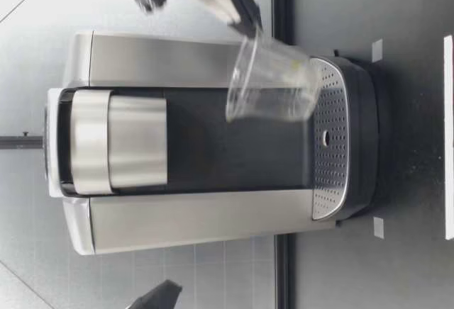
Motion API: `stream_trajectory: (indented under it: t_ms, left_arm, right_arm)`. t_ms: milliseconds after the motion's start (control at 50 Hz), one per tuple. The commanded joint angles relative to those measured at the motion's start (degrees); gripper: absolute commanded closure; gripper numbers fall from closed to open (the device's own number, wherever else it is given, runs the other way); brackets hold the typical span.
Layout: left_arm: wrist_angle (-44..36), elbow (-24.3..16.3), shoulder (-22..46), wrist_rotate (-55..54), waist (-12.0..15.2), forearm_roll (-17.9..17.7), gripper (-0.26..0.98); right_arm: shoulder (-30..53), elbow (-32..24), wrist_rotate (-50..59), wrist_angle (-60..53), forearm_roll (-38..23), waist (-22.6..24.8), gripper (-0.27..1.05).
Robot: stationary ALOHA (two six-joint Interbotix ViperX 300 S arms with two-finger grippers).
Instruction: Place the coffee capsule inside the capsule container, then place the cup onto the center of the cup tray, then push the 'Hot Water' and 'Travel Mug' buttons.
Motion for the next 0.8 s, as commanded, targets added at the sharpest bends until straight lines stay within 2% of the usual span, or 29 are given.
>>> stream_trajectory:
  t_ms: [0, 440, 780]
  left_arm:
    - [-0.3, -0.6, -0.8, -0.1, 0.1, -0.1, -0.04]
    - [-0.4, 0.5, -1.6, -0.1, 0.0, -0.2, -0.04]
    - [-1.0, 2.0, -4.2, -0.1, 0.0, -0.9, -0.04]
  right_arm:
    - [1.1, -2.8, -0.2, -0.6, -0.4, 0.4, 0.79]
    - [5.4, -7.6, -0.4, -0.7, -0.4, 0.3, 0.79]
    - [6.7, -7.9, -0.3, -0.8, -0.5, -0.4, 0.78]
